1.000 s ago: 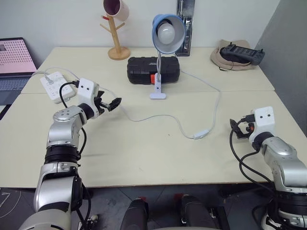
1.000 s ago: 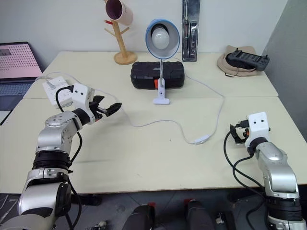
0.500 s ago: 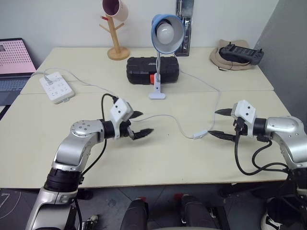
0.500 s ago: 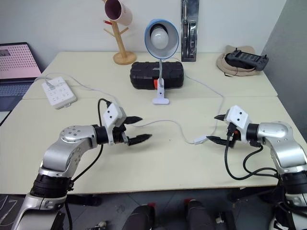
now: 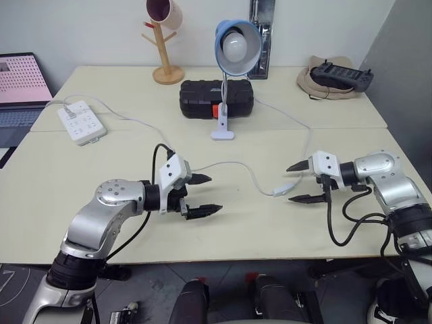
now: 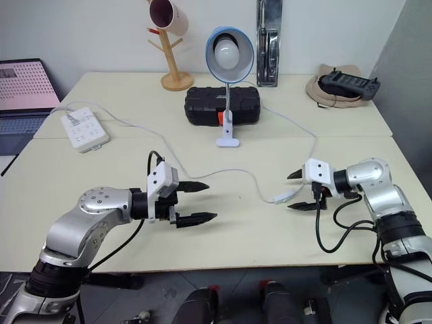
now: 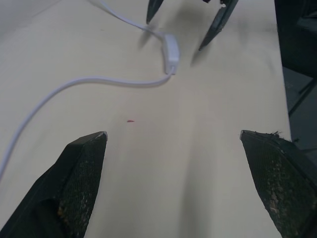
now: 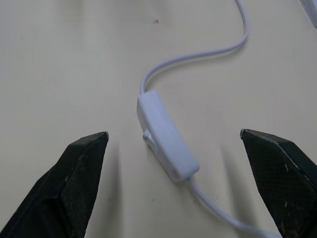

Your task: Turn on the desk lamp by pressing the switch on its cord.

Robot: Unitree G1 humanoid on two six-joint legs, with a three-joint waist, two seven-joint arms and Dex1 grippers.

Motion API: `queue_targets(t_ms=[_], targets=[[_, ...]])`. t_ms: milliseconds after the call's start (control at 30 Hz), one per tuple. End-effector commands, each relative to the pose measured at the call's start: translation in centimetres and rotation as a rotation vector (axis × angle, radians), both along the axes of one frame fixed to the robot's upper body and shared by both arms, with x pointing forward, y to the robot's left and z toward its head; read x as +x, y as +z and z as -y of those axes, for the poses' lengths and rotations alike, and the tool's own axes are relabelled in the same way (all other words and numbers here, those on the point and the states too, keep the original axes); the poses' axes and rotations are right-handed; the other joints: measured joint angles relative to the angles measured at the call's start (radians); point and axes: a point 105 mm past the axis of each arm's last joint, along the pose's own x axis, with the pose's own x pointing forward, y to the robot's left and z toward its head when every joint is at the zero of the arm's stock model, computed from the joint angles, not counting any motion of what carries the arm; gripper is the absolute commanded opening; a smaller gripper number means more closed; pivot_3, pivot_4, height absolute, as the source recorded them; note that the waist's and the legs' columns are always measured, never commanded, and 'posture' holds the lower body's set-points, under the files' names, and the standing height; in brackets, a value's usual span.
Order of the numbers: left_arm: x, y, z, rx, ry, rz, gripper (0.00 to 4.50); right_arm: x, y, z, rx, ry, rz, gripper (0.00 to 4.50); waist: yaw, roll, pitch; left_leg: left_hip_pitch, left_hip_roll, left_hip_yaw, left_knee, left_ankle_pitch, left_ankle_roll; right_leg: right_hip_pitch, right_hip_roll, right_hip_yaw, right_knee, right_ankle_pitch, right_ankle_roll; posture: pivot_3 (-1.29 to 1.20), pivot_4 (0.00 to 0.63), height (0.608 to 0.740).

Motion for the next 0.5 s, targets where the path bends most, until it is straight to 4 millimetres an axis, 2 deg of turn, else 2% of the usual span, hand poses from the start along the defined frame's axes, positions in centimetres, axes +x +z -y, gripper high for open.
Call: queue_targets(t_ms=[33,100,200,300,500], targets=[[-0.83,1.03,0.5,0.0,-0.05,0.036,4.49,0.44,0.94,0.14,-0.026,0.034,0.036,4.5,0.0,0.0,0.0,0.0,0.0,0.0,0.0,0.0,0.0,0.0,0.0,0.0,0.0,0.0,0.0,0.0,0.15,0.74],[-0.91,1.08,0.48,-0.002,-0.054,0.034,4.49,0.46,0.85,0.29,-0.026,0.038,0.027,4.5,0.0,0.0,0.0,0.0,0.0,0.0,0.0,0.0,0.0,0.0,0.0,0.0,0.0,0.0,0.0,0.0,0.15,0.74],[-1.11,1.1,0.54,-0.007,-0.065,0.024,4.5,0.53,0.73,0.38,-0.02,0.034,0.016,4.01,0.0,0.0,0.0,0.0,0.0,0.0,0.0,0.0,0.0,0.0,0.0,0.0,0.0,0.0,0.0,0.0,0.15,0.74],[-1.3,1.04,0.59,-0.003,-0.077,0.02,4.5,0.59,0.59,0.49,-0.025,0.037,0.019,3.17,0.0,0.0,0.0,0.0,0.0,0.0,0.0,0.0,0.0,0.0,0.0,0.0,0.0,0.0,0.0,0.0,0.15,0.74],[-1.28,1.0,0.75,-0.006,-0.076,0.022,4.5,0.58,0.41,0.43,-0.027,0.046,0.014,1.79,0.0,0.001,0.0,0.0,0.0,0.0,0.0,0.0,0.0,0.0,0.0,0.0,0.0,0.0,0.0,0.0,0.15,0.74]])
